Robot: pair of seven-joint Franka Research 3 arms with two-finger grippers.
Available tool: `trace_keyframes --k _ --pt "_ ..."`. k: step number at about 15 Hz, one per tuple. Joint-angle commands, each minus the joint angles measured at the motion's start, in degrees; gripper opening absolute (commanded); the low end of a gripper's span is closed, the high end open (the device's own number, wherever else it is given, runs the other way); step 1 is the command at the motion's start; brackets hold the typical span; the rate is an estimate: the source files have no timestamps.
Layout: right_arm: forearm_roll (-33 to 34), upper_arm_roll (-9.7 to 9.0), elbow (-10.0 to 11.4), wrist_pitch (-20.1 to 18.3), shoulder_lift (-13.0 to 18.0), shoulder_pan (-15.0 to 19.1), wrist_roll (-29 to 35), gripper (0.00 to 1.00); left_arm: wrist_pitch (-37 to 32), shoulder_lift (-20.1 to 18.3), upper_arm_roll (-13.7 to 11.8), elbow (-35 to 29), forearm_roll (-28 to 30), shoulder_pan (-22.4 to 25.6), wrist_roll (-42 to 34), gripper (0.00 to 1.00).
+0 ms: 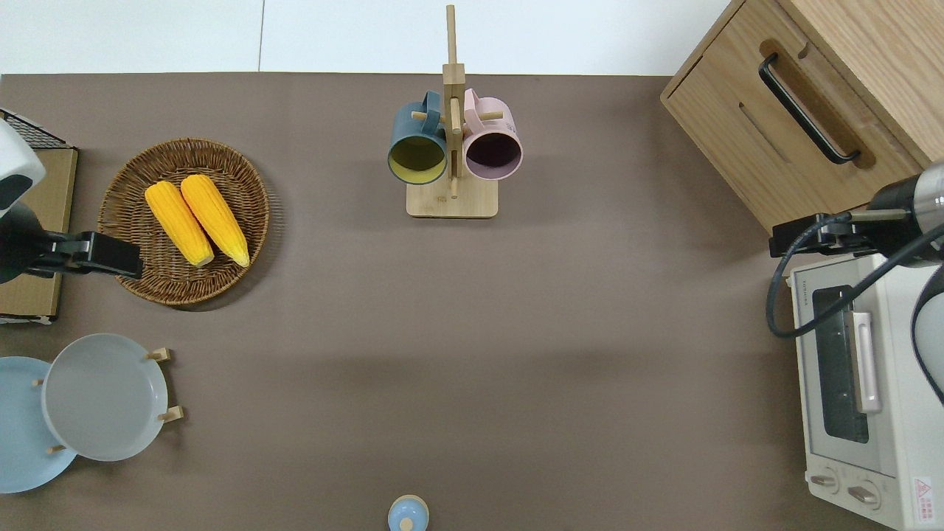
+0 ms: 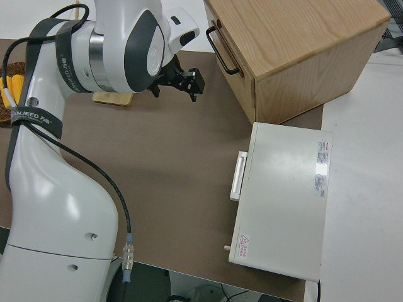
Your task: Slide drawer open with right arm
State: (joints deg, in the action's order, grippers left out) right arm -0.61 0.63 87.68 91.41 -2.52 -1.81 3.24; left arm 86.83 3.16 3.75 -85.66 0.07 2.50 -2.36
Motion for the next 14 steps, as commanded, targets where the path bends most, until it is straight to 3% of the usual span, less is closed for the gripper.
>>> trace_keyframes --k 1,14 --pt "1.7 -0.72 -1.4 -0.9 -0.2 -0.4 0.5 0.992 -1.1 -0.2 0.0 0.6 -1.0 -0.3 0.6 0.99" --pt "4.1 -0.89 -1.3 -1.3 -0.2 -0.7 0.5 0.992 -1.1 -0.2 0.0 0.5 -1.0 -0.3 0.6 0.99"
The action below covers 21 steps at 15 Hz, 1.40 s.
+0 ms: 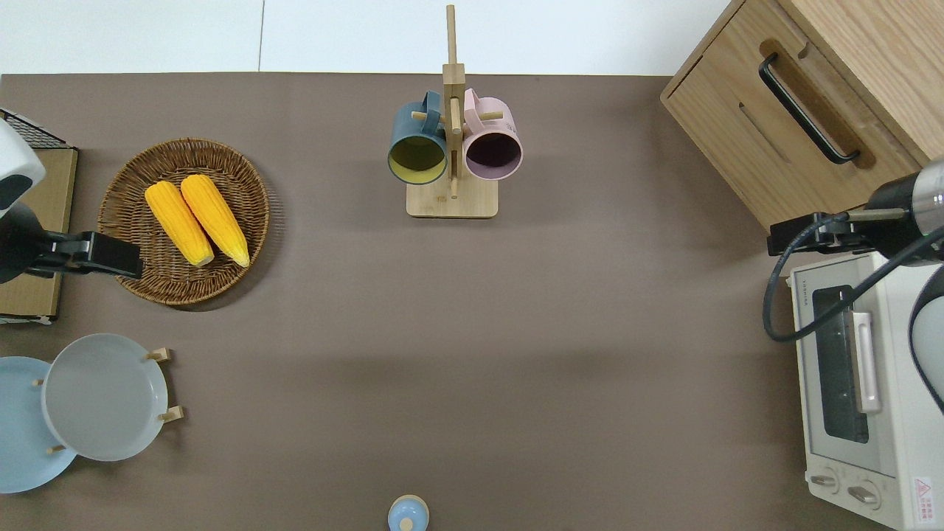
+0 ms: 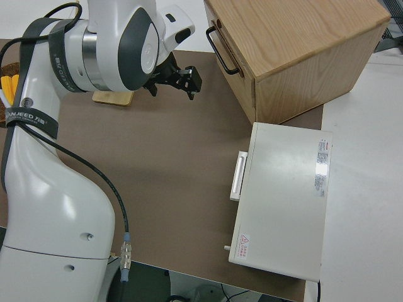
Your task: Slide drawer open with right arm
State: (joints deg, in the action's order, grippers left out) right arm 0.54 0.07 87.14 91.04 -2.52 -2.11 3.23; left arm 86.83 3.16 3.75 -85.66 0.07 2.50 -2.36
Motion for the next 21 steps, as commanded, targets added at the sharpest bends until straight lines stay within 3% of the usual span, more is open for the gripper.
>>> trace_keyframes --k 1,5,9,12,16,21 --pt "4.6 -0.51 -0.7 -1.0 -0.2 -0.9 0.8 0.992 -1.1 -0.3 0.0 0.6 -1.0 -0.3 0.6 0.99" --pt "9.8 -0.51 -0.7 -1.0 -0.3 -1.8 0.8 0.992 -1.1 -0.2 0.0 0.5 -1.0 -0.3 0.6 0.99" --pt "20.3 -0.77 -0.4 -1.0 -1.6 -5.2 1.0 0.992 -1.1 -0.2 0.0 0.5 -1.0 -0.4 0.6 0.99" --pt "26.5 -2.61 -0.2 -2.0 -2.2 -6.0 1.3 0.992 -1.1 -0.3 0.0 0.6 -1.0 -0.3 0.6 0.99" --pt "36.6 -7.36 0.9 -2.9 -3.3 -6.1 4.3 0.990 -1.1 -0.3 0.0 0.5 -1.0 -0.3 0.6 0.99" --pt "46.6 -8.07 1.2 -5.0 -6.4 -11.9 8.5 0.992 -1.1 -0.3 0.0 0.6 -1.0 -0.3 0.6 0.99"
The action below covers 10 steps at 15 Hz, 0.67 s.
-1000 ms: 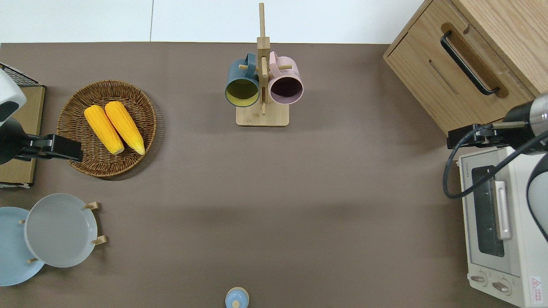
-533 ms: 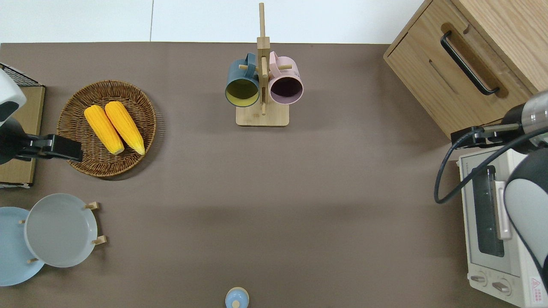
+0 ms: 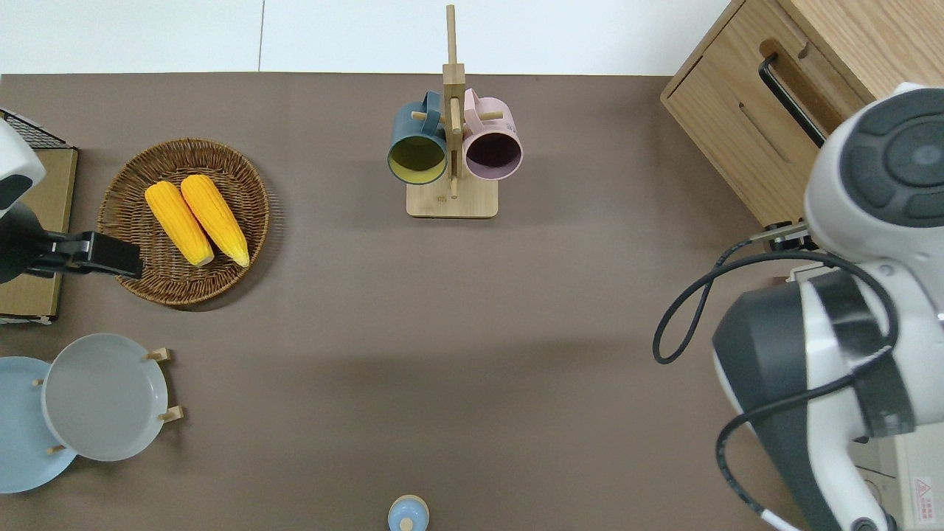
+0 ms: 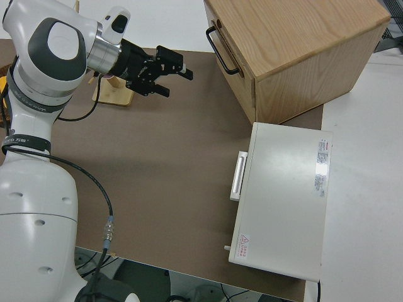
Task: Slide drawer open with right arm
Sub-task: 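Swing the right arm up and reach the right gripper toward the drawer handle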
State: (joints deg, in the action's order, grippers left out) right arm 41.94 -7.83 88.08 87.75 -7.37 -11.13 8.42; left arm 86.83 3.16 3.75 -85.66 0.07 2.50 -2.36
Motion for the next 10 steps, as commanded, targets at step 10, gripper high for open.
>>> trace_keyframes --k 10 --pt "31.7 -1.83 3.2 -1.8 -9.9 -7.5 5.4 0.990 -1.1 -0.2 0.0 0.6 -1.0 -0.3 0.6 0.99"
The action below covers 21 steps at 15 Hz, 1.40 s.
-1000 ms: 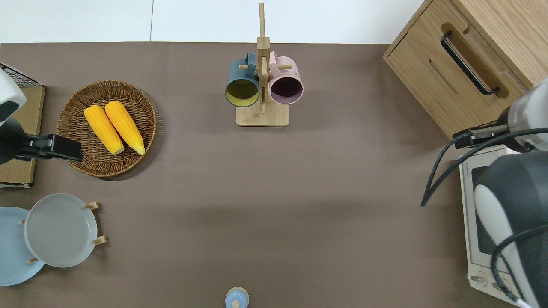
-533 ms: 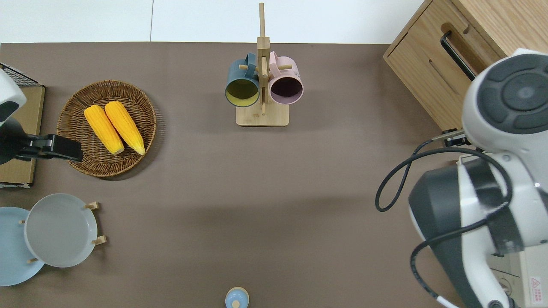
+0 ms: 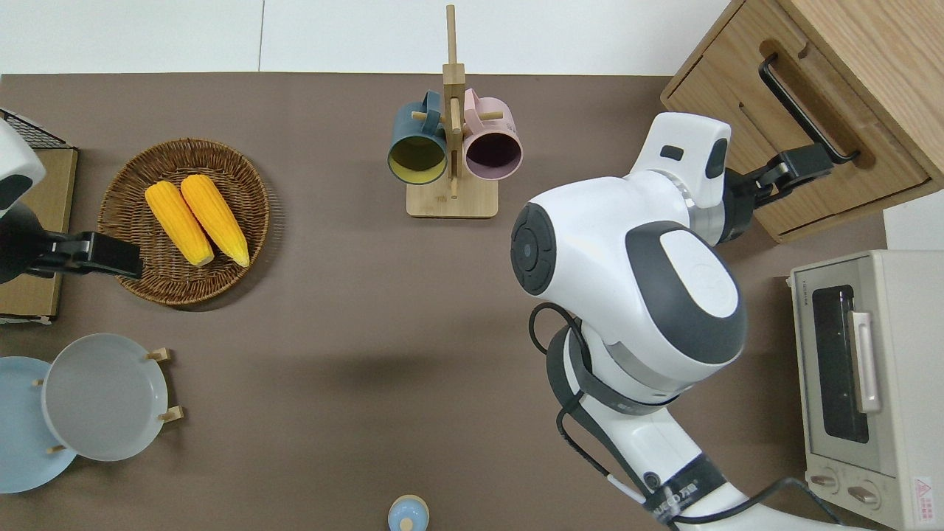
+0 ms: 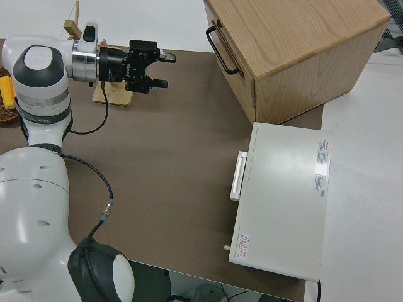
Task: Slide drawer open with right arm
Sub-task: 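Swing the right arm up and reach the right gripper toward the drawer handle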
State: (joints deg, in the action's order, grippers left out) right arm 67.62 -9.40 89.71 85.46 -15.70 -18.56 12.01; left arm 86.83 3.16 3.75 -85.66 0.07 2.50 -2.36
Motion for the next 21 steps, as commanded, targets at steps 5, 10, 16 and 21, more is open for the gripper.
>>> trace_keyframes --k 5,10,16,21 --pt "17.7 -0.27 3.6 4.6 -5.4 0.6 4.0 0.990 -1.0 -0.3 0.0 0.6 -1.0 -0.3 0.6 0.99" --pt "22.1 -0.18 5.2 14.8 -6.0 6.7 7.1 0.990 -1.0 -0.3 0.0 0.5 -1.0 -0.3 0.6 0.99" --pt "27.4 -0.18 8.3 19.6 -6.1 11.0 10.8 0.990 -1.0 -0.3 0.0 0.5 -1.0 -0.3 0.6 0.99" --pt "34.2 -0.18 11.6 21.1 -6.1 12.5 14.7 0.990 -1.0 -0.2 0.0 0.5 -1.0 -0.3 0.6 0.99"
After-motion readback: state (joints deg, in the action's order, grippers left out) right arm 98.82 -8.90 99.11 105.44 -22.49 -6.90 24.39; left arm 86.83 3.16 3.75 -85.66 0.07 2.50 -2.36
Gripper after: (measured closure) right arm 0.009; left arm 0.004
